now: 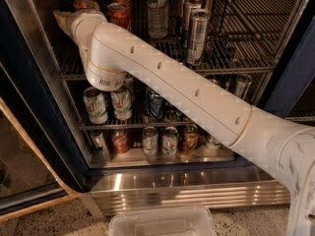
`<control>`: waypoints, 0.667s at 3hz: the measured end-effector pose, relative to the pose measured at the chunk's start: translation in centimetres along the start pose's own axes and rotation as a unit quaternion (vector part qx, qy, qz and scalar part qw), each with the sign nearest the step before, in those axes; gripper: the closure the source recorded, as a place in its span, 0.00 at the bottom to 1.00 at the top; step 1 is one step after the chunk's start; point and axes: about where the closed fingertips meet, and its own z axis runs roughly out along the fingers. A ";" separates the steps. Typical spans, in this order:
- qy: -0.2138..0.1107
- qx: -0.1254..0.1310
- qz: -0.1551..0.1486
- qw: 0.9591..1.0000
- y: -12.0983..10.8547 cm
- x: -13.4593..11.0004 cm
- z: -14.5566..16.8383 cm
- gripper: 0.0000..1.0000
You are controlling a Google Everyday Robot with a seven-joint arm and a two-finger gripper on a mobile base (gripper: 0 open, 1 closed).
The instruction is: Pick coke can from top shelf of fridge
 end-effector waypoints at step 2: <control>0.000 0.000 0.000 1.000 0.0 0.0 0.0 0.34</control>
Offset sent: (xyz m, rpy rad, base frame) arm 0.0000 0.0000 0.0000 0.0000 0.0000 0.0000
